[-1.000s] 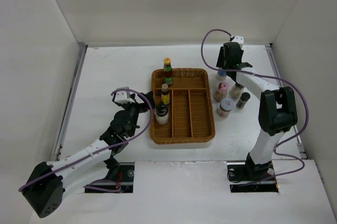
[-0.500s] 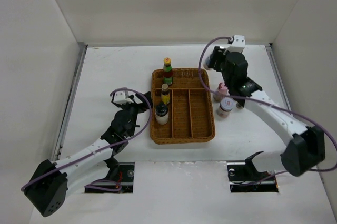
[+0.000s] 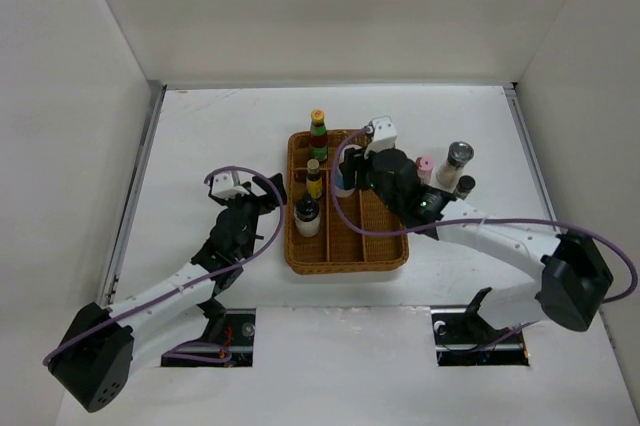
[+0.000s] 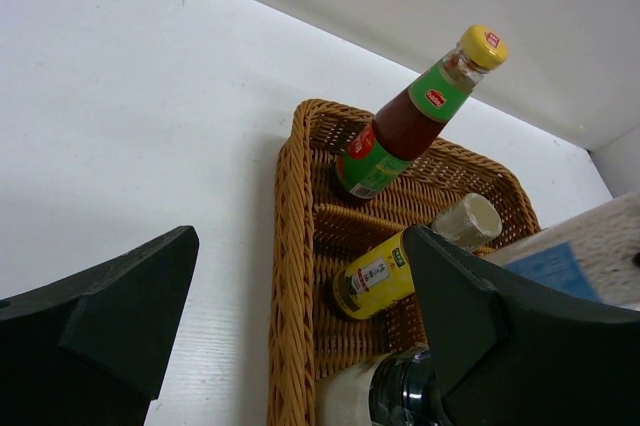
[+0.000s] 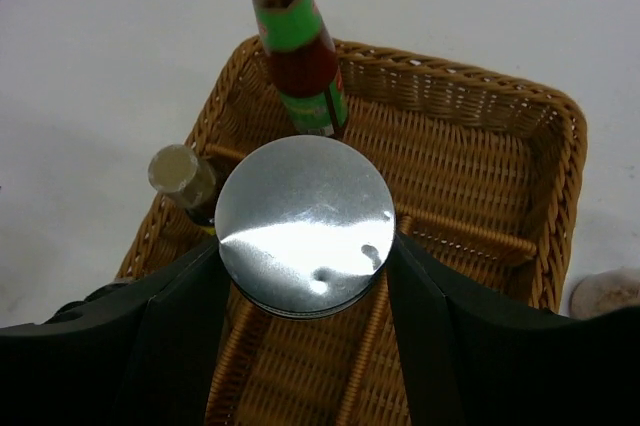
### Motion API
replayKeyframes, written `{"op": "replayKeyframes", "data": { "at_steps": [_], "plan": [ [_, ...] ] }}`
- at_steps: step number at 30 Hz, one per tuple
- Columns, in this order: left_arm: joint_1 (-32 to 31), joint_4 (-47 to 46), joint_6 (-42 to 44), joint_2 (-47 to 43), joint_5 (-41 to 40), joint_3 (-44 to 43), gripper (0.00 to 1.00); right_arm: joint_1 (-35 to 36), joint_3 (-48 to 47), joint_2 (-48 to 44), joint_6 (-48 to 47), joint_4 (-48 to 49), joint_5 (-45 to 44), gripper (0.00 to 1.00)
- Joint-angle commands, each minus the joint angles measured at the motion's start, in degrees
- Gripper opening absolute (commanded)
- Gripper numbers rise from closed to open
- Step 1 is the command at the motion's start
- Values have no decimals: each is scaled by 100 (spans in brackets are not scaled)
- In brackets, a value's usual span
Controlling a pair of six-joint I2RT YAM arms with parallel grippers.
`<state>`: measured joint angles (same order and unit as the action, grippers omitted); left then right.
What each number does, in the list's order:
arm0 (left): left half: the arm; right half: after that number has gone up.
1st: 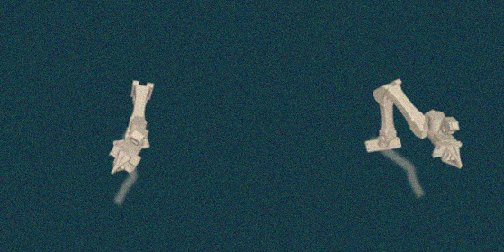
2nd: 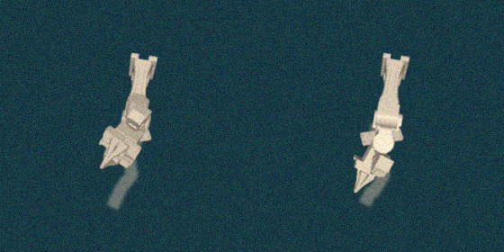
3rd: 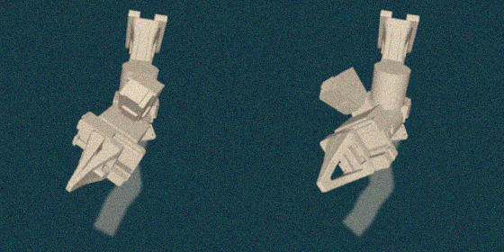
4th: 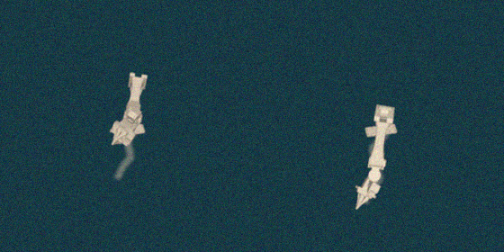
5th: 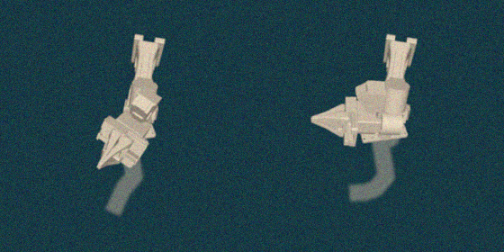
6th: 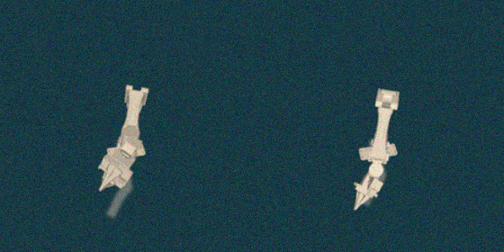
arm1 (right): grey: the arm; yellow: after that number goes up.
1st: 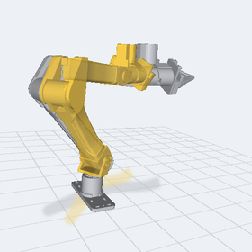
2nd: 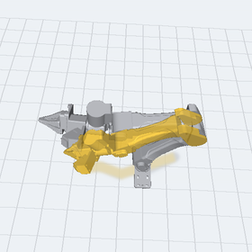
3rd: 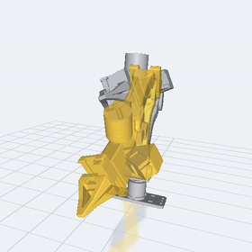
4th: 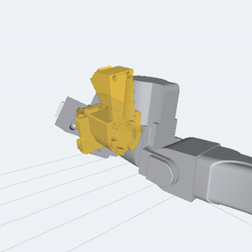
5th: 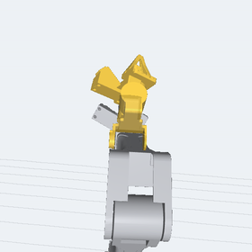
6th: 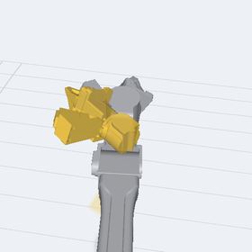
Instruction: Organize the condiment bottles
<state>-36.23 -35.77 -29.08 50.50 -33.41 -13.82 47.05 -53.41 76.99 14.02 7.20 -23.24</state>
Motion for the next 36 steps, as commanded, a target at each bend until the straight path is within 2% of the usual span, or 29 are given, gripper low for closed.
{"op": "replayKeyframes", "data": {
  "at_steps": [1, 11, 15, 17, 20, 24, 28, 30, 33, 36],
  "plan": [
    [50, -308, -107, -5, 124, 47, 85, 28, -91, 61, 66, 896, -119, 45],
    [94, -308, -124, 30, 150, 55, 85, 28, 32, 966, -189, 1372, -418, 50],
    [103, -299, -124, 65, 159, 38, 85, 89, -38, 1072, -233, 1319, -444, 66],
    [103, -308, -124, 65, 159, 38, 85, 90, -12, 915, -225, 1301, -488, 79],
    [103, -299, -133, 83, 159, 29, 85, 90, 163, 319, -119, 1284, -549, 89],
    [85, -308, -142, 74, 159, 38, 85, -59, 681, -744, 100, 1214, -908, 89],
    [42, -308, -159, 56, 177, 38, 85, -849, 1183, -1300, 539, 829, -1445, 77],
    [41, -308, -168, 56, 186, 38, 85, -1218, 1149, -1214, 855, 250, -1507, 75],
    [15, -290, -186, 4, 203, 46, 85, -1632, 886, -766, 962, -375, -1543, 79],
    [15, -299, -194, 30, 230, 47, 85, -1878, 666, -388, 988, -526, -1464, 80]
  ]
}}
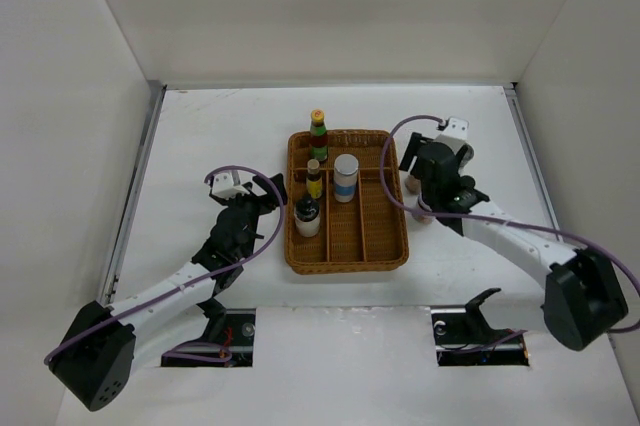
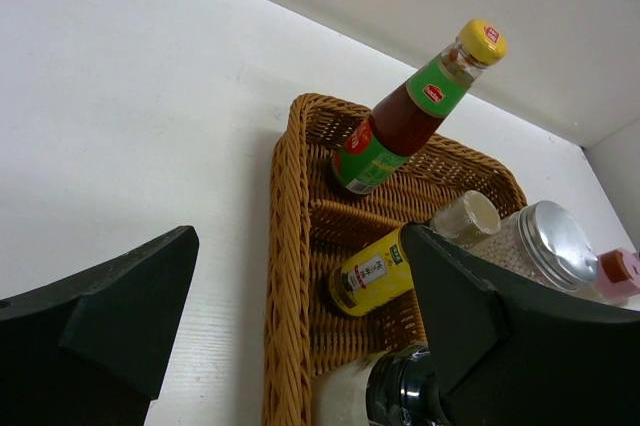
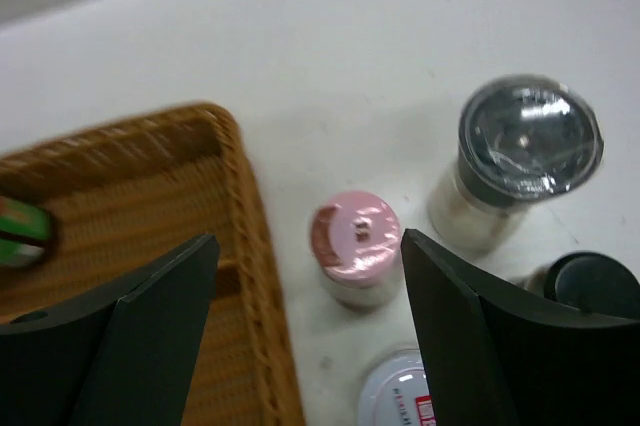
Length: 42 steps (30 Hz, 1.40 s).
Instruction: Organize the condiment bottles
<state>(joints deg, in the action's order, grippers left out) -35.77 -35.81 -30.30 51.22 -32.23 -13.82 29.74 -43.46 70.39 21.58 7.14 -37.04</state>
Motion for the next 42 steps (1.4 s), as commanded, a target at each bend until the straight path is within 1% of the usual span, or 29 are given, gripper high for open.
{"op": "replayKeyframes", "data": {
  "at_steps": [1, 5, 7, 11, 12, 15, 18, 20, 21, 24, 27, 30, 32, 34, 37, 40, 42],
  "plan": [
    [-31, -269, -81, -33, 111, 38, 85, -200, -417, 430, 215, -529, -67, 81],
    [-31, -277, -81, -60, 138, 46, 85, -473, -637, 914, 180, -415, -23, 82],
    [-22, -242, -98, -42, 138, 47, 85, -613, -751, 1151, 153, -397, 187, 82],
    [-14, -286, -98, 63, 147, 29, 85, -763, -760, 1477, 232, -205, 477, 79],
    [-5, -286, -98, 107, 147, 29, 85, -781, -760, 1556, 232, -152, 530, 76],
    [-4, -295, -107, 160, 147, 11, 85, -781, -787, 1653, 232, 24, 487, 63],
    [13, -321, -107, 204, 147, 11, 85, -781, -909, 1715, 206, -10, 566, 57],
    [13, -321, -107, 143, 147, 29, 85, -755, -962, 1671, 223, -98, 522, 46],
    [13, -321, -107, 125, 147, 29, 85, -755, -919, 1558, 232, -55, 487, 43],
    [57, -321, -107, 142, 147, 38, 85, -702, -813, 1058, 171, 138, 294, 42],
    [48, -330, -107, 107, 147, 55, 85, -448, -664, 355, 4, 349, 162, 43],
    [66, -312, -107, 134, 147, 47, 85, -35, -558, -235, -119, 166, 223, 44],
    [57, -321, -107, 64, 147, 55, 85, 421, -418, -551, -190, -132, 75, 44],
    [75, -330, -107, 46, 129, 64, 85, 817, -129, -903, -137, -230, -215, 44],
    [83, -330, -168, 11, 138, 82, 85, 1414, 214, -1307, -41, -405, -322, 44],
    [136, -330, -195, -33, 59, 90, 85, 2213, 364, -1467, 380, -573, -217, 44],
    [171, -295, -213, -112, 76, 108, 85, 2636, 347, -1310, 495, -556, -76, 44]
  ]
}}
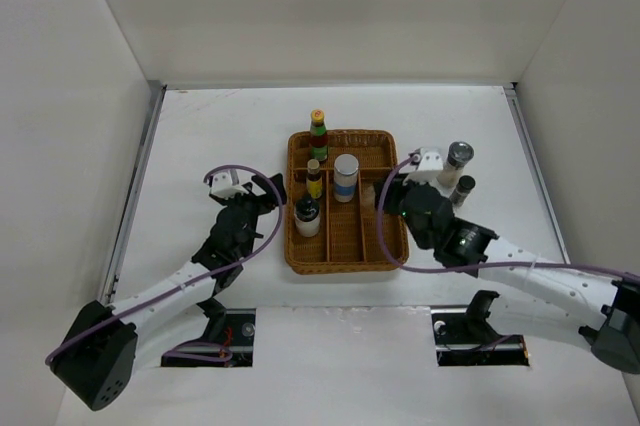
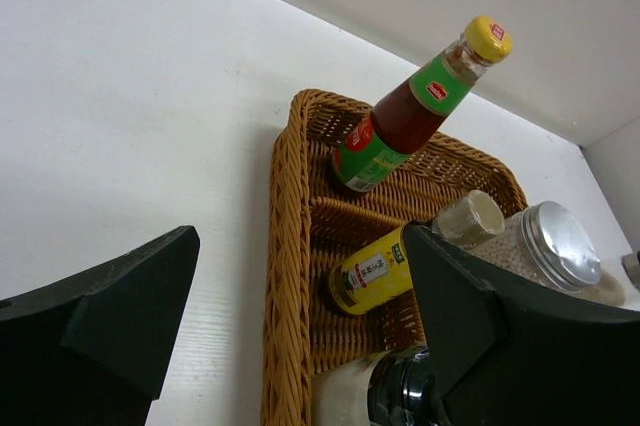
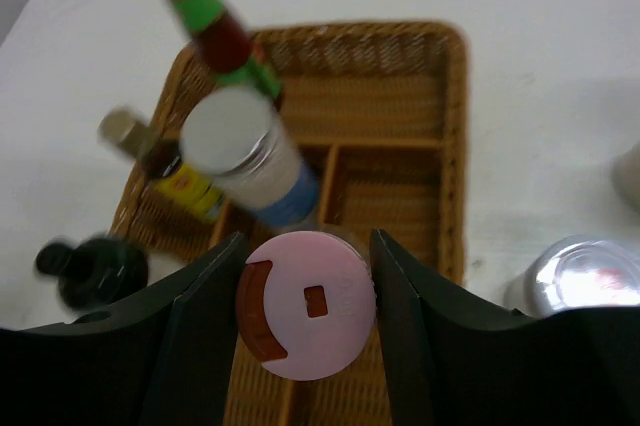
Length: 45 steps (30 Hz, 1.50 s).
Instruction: Organize the condiment bottles
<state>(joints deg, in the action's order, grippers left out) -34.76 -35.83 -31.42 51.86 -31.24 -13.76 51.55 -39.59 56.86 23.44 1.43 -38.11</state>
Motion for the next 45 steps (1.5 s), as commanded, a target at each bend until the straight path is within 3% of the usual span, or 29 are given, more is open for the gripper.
{"op": "replayKeyframes", "data": {
  "at_steps": [1, 7, 14, 20, 23, 25, 27, 33, 37, 41, 45],
  "plan": [
    [71, -284, -101, -219, -39, 119, 85, 622, -74, 184, 336, 67, 75, 44],
    [159, -205, -110, -343, -57, 154, 85, 949, -215, 966, 109, 884, 242, 44],
    [159, -204, -110, -238, -22, 137, 85, 721, -329, 1994, -234, 1701, 199, 46],
    [150, -213, -110, -123, 13, 101, 85, 518, -514, 2593, -340, 1861, 155, 47],
    [167, -196, -110, -105, 13, 84, 85, 518, -505, 2655, -357, 1949, 154, 59],
    [167, -213, -110, -114, 13, 93, 85, 518, -462, 2550, -384, 1905, 93, 73],
    [185, -205, -110, -88, 13, 93, 85, 527, -304, 2278, -349, 1896, 84, 81],
    [132, -231, -128, -53, 13, 93, 85, 519, 398, 795, -332, 1694, -161, 81],
    [97, -240, -145, -88, 22, 101, 85, -253, 891, -270, 27, 1037, -837, 78],
    [88, -231, -145, -70, 48, 101, 85, -1246, 603, -299, 1055, -895, -796, 82],
    [106, -214, -145, -70, 48, 93, 85, -1538, 637, -9, 1215, -1189, -522, 85]
  ]
}}
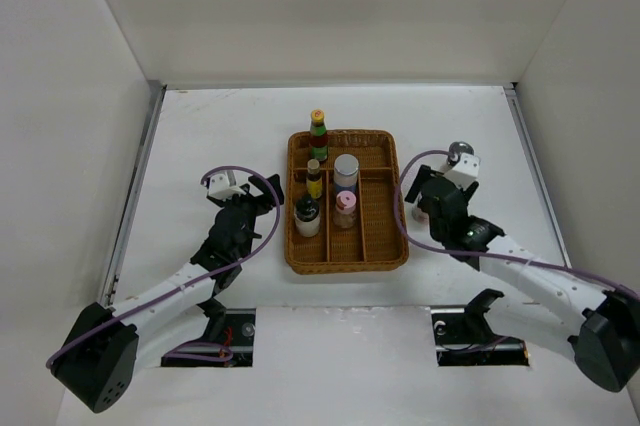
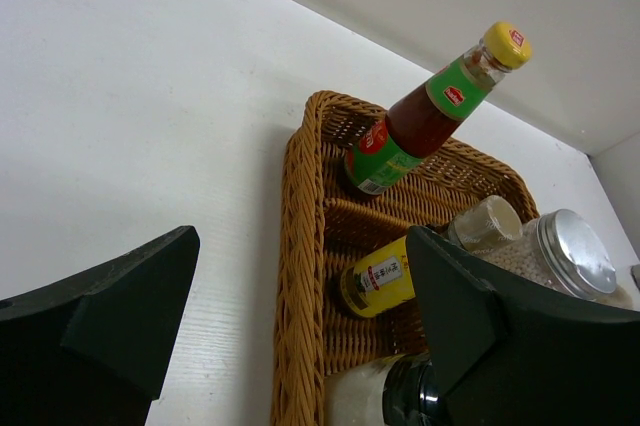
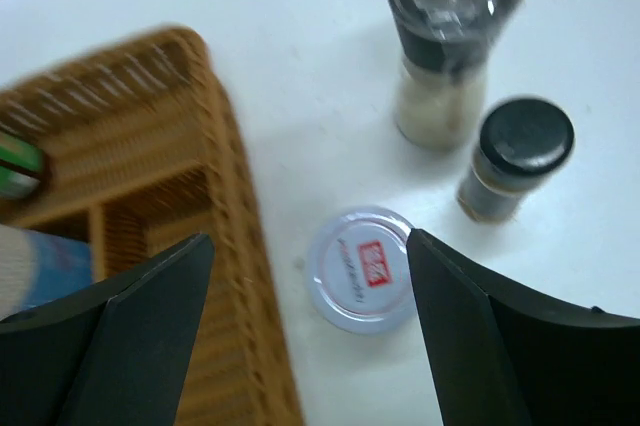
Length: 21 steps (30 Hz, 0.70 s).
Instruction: Organize the condiment bottles
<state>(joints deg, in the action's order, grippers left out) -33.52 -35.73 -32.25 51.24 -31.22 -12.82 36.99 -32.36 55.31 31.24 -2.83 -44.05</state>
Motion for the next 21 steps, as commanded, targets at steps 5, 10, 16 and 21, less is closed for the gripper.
{"op": "replayKeyframes", "data": {
  "at_steps": [5, 10, 16, 21],
  "plan": [
    [-1, -216, -71, -62, 46, 16, 85, -407, -25, 533, 628, -834, 186, 90],
    [-45, -259, -71, 87, 81, -19, 85, -531, 37, 841, 497, -184, 678, 87],
    [-19, -260, -71, 87, 81, -19, 85, -654, -51, 1219, 418, 151, 793, 70],
    [-28, -259, -71, 35, 81, -1, 85, -654, -69, 966, 382, 151, 592, 49]
  ]
}}
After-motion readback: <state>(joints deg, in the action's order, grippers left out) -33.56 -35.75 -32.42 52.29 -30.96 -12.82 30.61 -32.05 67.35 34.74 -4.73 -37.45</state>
